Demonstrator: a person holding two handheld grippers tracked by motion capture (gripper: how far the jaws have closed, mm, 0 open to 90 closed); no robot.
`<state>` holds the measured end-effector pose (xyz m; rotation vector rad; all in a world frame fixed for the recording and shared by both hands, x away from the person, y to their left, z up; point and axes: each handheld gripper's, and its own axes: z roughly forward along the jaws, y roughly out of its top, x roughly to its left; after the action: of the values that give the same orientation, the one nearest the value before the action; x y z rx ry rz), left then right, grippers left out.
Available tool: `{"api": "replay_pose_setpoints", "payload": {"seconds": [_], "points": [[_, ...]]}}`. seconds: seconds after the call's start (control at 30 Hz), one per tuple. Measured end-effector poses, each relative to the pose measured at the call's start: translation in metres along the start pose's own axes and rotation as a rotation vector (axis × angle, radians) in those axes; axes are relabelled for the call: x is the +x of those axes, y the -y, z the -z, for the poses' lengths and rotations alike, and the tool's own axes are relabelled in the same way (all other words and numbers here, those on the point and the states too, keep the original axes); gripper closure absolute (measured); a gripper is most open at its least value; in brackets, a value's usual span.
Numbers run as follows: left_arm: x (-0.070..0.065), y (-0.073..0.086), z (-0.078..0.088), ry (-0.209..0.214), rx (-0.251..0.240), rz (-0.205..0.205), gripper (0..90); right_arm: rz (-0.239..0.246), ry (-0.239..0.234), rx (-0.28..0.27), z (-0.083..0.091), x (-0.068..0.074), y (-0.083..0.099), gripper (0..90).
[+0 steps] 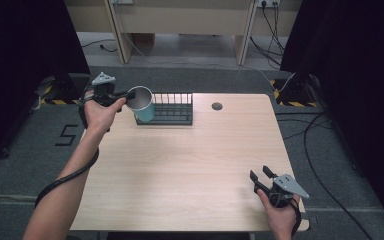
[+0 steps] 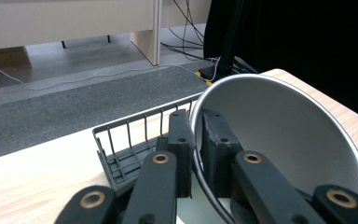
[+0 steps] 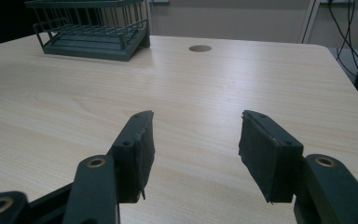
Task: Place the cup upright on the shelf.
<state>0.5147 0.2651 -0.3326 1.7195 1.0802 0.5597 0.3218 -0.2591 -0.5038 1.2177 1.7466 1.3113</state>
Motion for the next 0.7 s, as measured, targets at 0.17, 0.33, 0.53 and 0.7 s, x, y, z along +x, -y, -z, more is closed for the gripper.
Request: {"api": "replay_pose_setpoints", "payload": {"seconds": [0.17,0.33,0.53,0.7], "points": [[0.0,-0.006,-0.003,-0.005,-0.007,-0.005,82.5,0.0,-0.001,-0.001,0.0,0.0,0.0,45.2],[0.0,-0.012,-0.007,-0.007,-0.012,-0.008,82.5,0.003,-0.003,0.001,0.0,0.0,0.0,45.2],[-0.001,-0.017,-0.013,-0.009,-0.012,-0.013,82.4,0.002,-0.005,0.0,0.0,0.0,0.001,45.1],[-0.001,-0.022,-0.019,-0.015,-0.014,-0.011,82.5,0.002,-0.007,-0.002,0.0,0.0,0.001,45.1]]}}
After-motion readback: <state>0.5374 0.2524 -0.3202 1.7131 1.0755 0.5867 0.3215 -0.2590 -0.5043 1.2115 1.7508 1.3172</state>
